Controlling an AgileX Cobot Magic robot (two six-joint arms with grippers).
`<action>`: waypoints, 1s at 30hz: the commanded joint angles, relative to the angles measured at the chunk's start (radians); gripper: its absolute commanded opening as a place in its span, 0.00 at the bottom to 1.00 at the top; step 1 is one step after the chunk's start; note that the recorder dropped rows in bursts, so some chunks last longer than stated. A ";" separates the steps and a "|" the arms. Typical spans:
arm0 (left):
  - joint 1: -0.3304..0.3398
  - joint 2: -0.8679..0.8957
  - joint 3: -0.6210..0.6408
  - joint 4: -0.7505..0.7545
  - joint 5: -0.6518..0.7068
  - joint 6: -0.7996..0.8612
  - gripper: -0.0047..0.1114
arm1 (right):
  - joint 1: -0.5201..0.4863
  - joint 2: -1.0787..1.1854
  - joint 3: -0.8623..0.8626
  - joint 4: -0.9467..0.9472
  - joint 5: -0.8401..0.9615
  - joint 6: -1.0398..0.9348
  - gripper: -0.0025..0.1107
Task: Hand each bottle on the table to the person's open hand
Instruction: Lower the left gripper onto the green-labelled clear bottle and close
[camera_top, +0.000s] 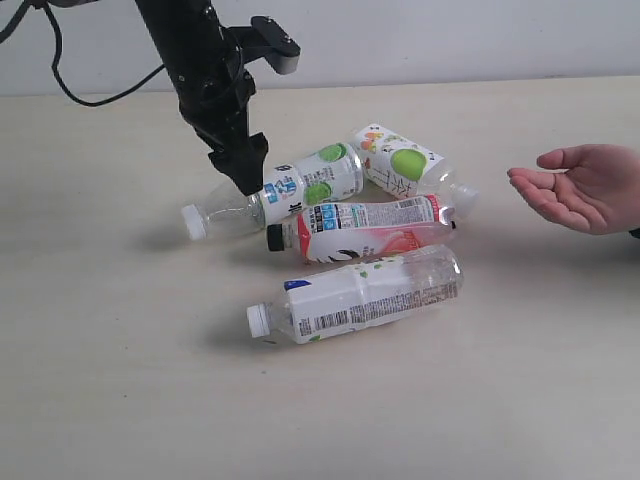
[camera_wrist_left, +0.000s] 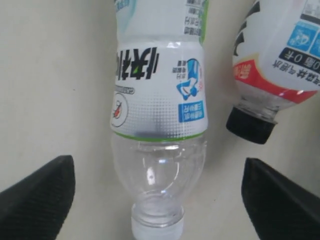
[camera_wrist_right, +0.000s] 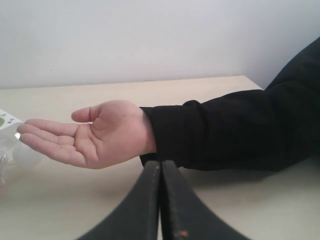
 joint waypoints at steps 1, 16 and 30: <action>-0.016 0.018 -0.003 -0.030 0.000 0.036 0.78 | -0.004 -0.006 0.004 0.000 -0.009 -0.003 0.02; -0.031 0.073 -0.003 0.012 -0.023 0.025 0.78 | -0.004 -0.006 0.004 0.000 -0.009 -0.003 0.02; -0.031 0.112 -0.003 0.030 -0.051 0.023 0.78 | -0.004 -0.006 0.004 0.000 -0.009 -0.003 0.02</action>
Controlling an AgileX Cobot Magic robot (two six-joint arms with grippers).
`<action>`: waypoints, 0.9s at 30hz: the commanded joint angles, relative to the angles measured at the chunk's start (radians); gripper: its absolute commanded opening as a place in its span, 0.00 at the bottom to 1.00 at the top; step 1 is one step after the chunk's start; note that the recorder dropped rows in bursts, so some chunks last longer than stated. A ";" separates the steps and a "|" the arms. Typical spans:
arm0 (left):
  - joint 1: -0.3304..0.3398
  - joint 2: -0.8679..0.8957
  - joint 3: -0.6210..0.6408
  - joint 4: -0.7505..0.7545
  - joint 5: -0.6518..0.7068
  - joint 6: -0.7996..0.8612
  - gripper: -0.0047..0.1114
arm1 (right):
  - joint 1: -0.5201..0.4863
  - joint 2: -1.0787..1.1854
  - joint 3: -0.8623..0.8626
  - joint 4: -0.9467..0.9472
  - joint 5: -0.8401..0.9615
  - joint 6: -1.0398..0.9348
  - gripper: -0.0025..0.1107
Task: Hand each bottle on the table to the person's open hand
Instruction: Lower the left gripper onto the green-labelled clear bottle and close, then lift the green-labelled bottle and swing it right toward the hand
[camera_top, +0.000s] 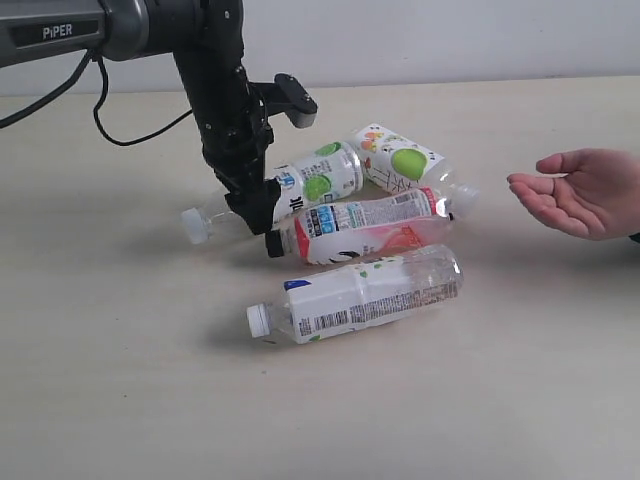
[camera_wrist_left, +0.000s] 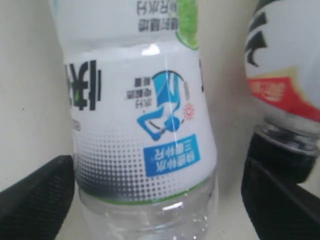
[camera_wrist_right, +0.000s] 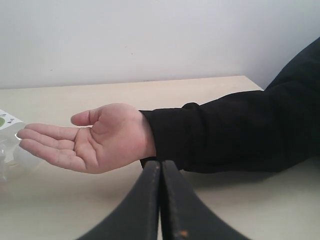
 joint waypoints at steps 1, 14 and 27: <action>-0.003 -0.003 -0.003 0.009 -0.021 -0.004 0.78 | -0.004 -0.006 0.004 0.000 -0.009 -0.003 0.02; -0.003 0.012 -0.003 0.024 -0.073 -0.036 0.78 | -0.004 -0.006 0.004 0.000 -0.009 -0.003 0.02; -0.003 0.044 -0.003 0.039 -0.063 -0.088 0.41 | -0.004 -0.006 0.004 0.000 -0.007 -0.003 0.02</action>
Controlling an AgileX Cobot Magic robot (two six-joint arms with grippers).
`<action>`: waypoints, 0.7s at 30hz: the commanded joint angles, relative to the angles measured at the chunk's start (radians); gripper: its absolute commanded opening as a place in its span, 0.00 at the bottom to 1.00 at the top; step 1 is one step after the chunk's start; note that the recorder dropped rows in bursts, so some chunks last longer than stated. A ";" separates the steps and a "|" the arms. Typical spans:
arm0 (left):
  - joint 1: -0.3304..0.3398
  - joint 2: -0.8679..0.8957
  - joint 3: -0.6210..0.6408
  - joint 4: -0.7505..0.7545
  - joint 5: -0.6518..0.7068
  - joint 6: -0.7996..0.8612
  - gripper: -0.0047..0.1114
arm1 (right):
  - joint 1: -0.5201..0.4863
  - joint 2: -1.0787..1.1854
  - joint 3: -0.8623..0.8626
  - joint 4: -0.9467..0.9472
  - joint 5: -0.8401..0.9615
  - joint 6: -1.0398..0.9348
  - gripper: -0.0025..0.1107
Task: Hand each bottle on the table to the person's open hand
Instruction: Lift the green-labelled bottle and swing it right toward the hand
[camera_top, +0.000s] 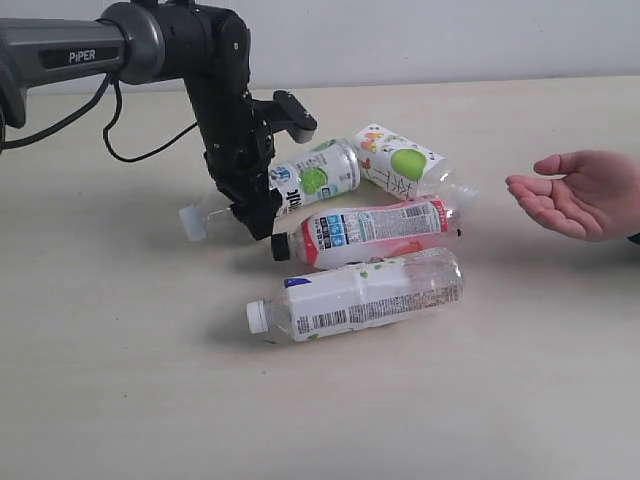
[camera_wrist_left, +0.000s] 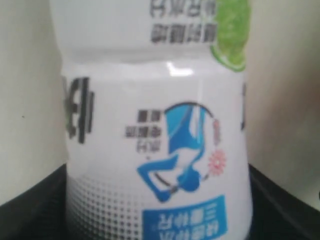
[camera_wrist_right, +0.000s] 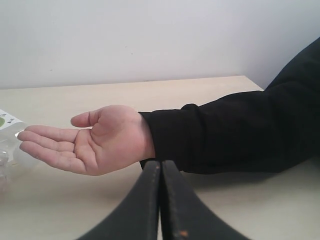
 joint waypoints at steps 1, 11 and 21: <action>-0.003 -0.015 -0.003 0.009 0.027 -0.014 0.30 | -0.004 -0.006 0.004 0.000 -0.007 -0.003 0.02; -0.006 -0.058 -0.003 0.354 0.106 -0.295 0.04 | -0.004 -0.006 0.004 0.000 -0.007 -0.003 0.02; -0.052 -0.235 -0.003 0.102 0.106 -0.537 0.04 | -0.004 -0.006 0.004 0.000 -0.007 -0.003 0.02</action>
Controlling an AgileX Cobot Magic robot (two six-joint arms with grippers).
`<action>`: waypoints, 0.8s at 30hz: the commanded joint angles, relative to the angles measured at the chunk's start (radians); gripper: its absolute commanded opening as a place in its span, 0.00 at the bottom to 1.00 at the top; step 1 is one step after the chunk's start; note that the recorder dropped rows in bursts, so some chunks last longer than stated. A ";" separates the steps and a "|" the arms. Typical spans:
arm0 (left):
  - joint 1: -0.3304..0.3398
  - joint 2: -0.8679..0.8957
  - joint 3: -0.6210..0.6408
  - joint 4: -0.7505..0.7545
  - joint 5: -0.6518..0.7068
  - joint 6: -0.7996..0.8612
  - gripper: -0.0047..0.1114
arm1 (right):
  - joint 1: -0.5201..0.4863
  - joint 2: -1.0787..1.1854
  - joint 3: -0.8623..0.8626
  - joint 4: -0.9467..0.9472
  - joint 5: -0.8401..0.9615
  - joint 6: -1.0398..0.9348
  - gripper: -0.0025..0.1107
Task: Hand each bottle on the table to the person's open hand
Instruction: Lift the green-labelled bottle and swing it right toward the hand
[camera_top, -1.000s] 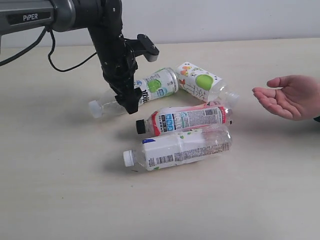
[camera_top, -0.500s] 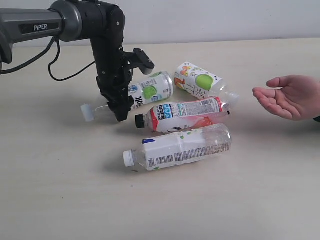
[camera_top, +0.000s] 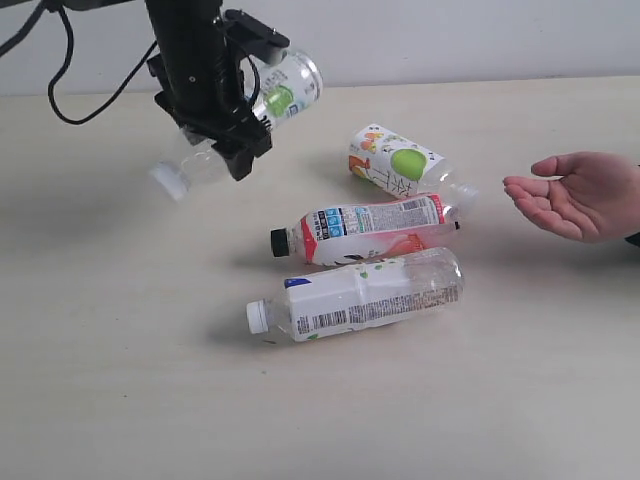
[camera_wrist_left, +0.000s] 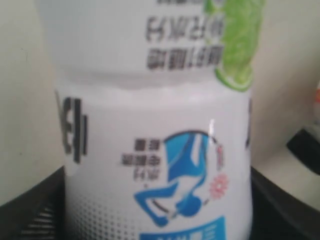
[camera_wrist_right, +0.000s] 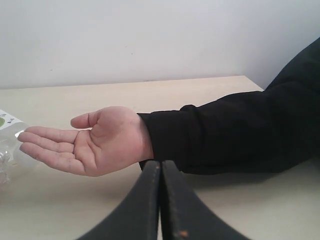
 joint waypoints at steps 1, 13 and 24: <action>-0.055 -0.059 -0.003 -0.045 0.002 -0.135 0.04 | -0.004 -0.006 0.004 0.000 -0.007 -0.003 0.02; -0.350 -0.101 -0.016 -0.054 0.002 -0.504 0.04 | -0.004 -0.006 0.004 0.000 -0.007 -0.003 0.02; -0.403 -0.078 -0.016 -0.525 -0.458 -0.515 0.04 | -0.004 -0.006 0.004 0.000 -0.007 -0.003 0.02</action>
